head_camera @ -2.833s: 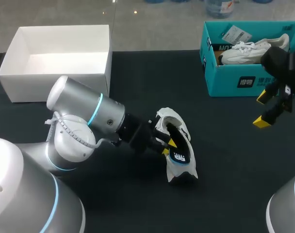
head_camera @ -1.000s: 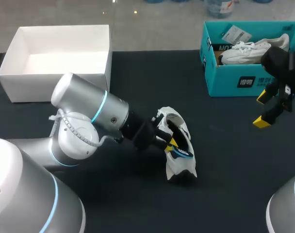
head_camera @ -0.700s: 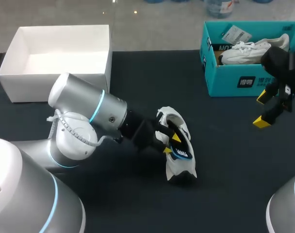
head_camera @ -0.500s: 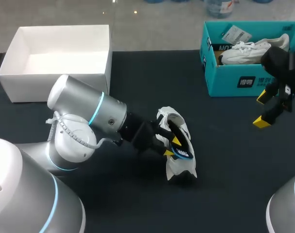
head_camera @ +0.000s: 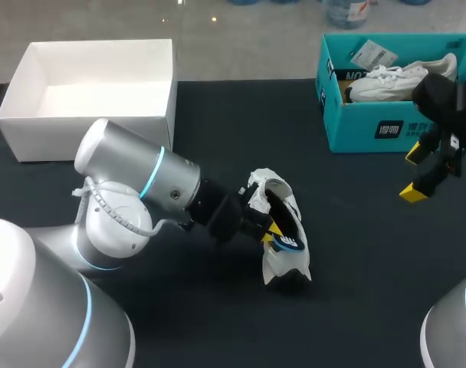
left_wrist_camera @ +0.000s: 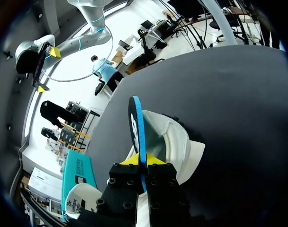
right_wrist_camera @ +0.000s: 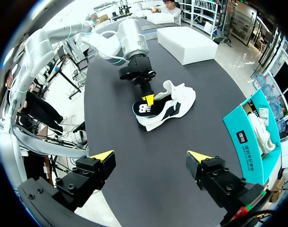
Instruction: Take the shoe out of the shoebox, open the shoe tongue, remove and reinsert the insole, then place the shoe into the shoebox
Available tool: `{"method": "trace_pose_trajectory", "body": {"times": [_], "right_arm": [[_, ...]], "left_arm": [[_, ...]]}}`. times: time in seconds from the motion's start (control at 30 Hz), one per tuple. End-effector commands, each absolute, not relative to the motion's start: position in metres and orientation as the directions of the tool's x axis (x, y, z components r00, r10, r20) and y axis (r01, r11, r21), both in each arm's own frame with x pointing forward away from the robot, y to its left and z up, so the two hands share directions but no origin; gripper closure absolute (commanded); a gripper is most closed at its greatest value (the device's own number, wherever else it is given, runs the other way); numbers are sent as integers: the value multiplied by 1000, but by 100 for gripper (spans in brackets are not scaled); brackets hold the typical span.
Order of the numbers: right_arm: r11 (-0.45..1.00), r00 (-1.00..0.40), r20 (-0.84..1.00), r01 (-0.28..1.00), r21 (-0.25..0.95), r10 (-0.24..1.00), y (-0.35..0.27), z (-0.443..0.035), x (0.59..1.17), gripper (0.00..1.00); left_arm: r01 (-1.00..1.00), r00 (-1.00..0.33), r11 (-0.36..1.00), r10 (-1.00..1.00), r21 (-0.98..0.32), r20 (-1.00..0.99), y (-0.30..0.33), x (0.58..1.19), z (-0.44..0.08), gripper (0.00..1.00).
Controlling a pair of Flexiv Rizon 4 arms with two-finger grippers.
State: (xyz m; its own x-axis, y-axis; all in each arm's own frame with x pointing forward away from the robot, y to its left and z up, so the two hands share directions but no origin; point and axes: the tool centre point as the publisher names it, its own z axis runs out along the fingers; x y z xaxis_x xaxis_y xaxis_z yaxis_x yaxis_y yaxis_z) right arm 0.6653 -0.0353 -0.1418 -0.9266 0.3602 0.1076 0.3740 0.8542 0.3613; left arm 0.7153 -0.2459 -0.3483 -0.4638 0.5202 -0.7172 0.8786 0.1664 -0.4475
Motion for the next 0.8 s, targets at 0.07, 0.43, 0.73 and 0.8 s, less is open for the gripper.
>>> {"method": "trace_pose_trajectory", "body": {"times": [0.07,0.43,0.73,0.8], "right_arm": [[855,-927,110,374,358,359,-35,-142,667,0],[855,-927,110,374,358,359,-35,-142,667,0],[855,-927,110,374,358,359,-35,-142,667,0],[855,-927,110,374,358,359,-35,-142,667,0]], "left_arm": [[885,-453,179,549,-430,-702,-249,721,-358,100],[875,-473,207,564,-438,-677,-246,725,-375,100],[865,-491,197,525,-462,-696,-246,722,-353,58],[871,-480,189,525,-453,-703,-247,721,-347,58]]}}
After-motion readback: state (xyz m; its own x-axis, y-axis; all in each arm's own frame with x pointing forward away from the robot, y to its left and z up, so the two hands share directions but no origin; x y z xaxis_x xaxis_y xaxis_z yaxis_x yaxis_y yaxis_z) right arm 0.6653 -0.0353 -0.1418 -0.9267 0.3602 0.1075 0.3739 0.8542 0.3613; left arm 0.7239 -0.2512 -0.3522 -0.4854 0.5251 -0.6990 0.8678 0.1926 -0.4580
